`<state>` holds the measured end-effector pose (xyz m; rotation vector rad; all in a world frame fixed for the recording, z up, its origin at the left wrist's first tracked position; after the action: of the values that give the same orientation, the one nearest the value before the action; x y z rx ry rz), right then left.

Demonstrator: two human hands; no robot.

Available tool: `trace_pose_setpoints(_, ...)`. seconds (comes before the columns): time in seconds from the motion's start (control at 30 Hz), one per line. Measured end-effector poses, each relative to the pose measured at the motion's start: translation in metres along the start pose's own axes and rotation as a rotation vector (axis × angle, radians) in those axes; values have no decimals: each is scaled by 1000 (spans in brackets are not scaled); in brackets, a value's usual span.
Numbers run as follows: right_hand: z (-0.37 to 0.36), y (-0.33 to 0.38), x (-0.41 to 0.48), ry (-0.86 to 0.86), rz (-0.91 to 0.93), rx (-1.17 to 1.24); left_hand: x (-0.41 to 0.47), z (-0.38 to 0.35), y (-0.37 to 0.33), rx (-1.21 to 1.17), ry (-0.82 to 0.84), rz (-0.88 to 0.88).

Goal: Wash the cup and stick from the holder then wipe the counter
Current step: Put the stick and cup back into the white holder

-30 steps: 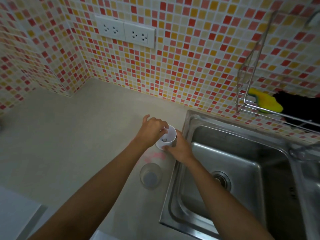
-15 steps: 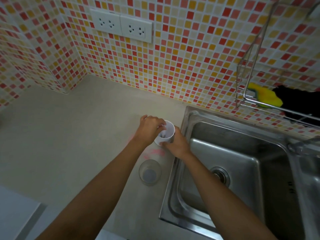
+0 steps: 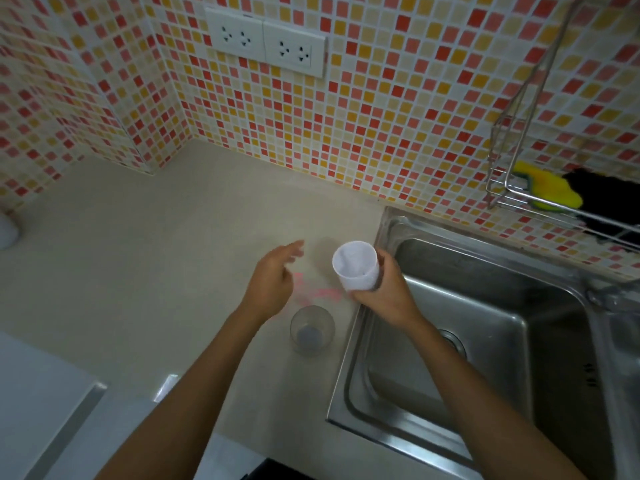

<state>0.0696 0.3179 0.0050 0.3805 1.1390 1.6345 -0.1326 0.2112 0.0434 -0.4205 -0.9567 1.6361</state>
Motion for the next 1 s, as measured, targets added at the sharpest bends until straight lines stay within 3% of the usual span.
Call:
trace_pose_setpoints(0.13, 2, -17, -36, 113, 9, -376, -66, -23, 13, -78, 345, 109)
trace_pose_setpoints(0.2, -5, -19, -49, 178, 34, -517, -87, -40, 14, -122, 439, 131)
trace_pose_setpoints(0.43, -10, 42, -71, 107, 188, -692, -94, -57, 30, -172, 290, 180)
trace_pose_setpoints(0.63, -17, 88, -86, 110, 281, -812, -91, -58, 22, -202, 239, 117)
trace_pose_setpoints(1.0, -48, 102, -105, 153, 351, -819, -92, -61, 29, -216, 200, 118)
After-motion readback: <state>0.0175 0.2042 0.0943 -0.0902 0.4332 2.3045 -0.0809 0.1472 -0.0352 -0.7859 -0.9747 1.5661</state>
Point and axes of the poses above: each hand's wrist, its own x-axis towards the middle knuckle, its own z-axis out of the back of the hand, y = z × x, the point moved 10 cm from there along x, towards the middle knuckle, and after that the axes turned 10 degrees about -z, right-handed, at the moved point
